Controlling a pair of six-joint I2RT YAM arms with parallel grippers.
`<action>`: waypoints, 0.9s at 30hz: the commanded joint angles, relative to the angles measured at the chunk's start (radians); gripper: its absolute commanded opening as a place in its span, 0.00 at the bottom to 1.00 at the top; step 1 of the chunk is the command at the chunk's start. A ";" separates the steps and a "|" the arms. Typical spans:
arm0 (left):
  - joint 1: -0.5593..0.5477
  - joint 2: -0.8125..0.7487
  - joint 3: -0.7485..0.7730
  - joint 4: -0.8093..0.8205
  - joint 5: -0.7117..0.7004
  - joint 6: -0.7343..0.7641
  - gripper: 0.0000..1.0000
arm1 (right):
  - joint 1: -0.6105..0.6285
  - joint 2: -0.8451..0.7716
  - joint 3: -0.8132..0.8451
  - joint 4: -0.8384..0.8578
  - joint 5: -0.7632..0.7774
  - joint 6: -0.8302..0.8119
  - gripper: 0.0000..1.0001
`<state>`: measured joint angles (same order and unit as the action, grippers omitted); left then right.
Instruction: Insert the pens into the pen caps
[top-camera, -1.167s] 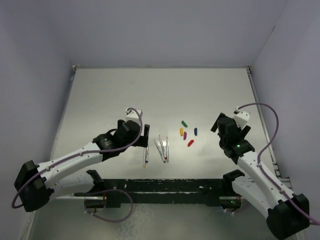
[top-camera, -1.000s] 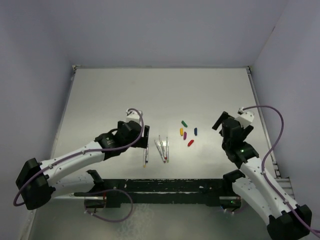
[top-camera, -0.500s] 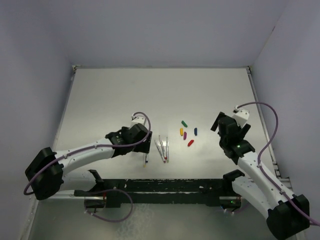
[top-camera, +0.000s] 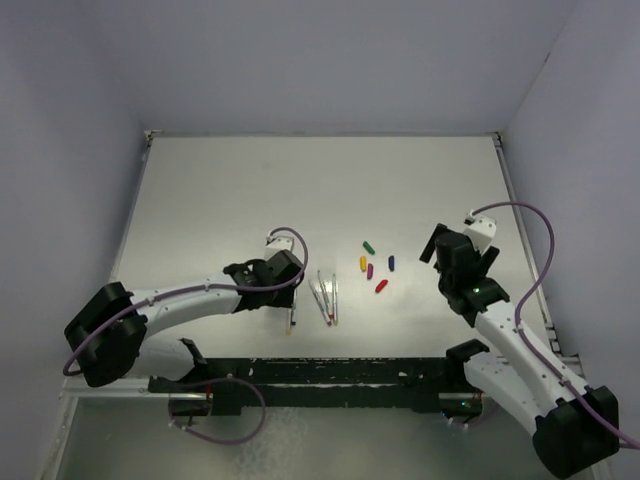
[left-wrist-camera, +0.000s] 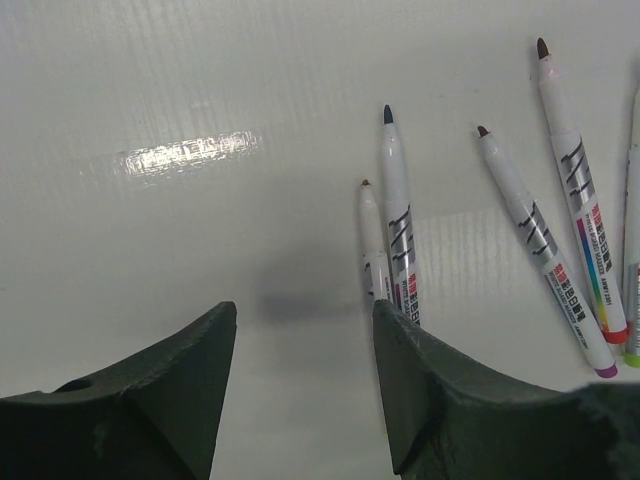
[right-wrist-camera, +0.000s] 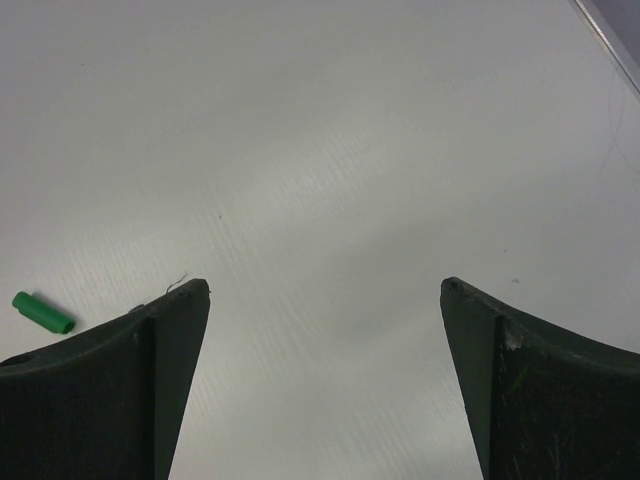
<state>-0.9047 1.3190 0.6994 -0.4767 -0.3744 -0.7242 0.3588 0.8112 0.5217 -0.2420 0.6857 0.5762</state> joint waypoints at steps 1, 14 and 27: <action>-0.005 0.034 0.014 0.051 -0.012 -0.023 0.59 | -0.003 0.015 0.039 0.004 -0.010 0.003 1.00; -0.008 0.076 0.007 0.132 0.017 -0.027 0.59 | -0.004 0.005 0.025 -0.001 -0.017 0.013 1.00; -0.010 0.114 0.005 0.129 -0.003 -0.052 0.57 | -0.003 0.017 0.024 0.001 -0.021 0.015 1.00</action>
<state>-0.9112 1.4322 0.6994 -0.3603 -0.3626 -0.7502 0.3588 0.8291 0.5220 -0.2443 0.6617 0.5800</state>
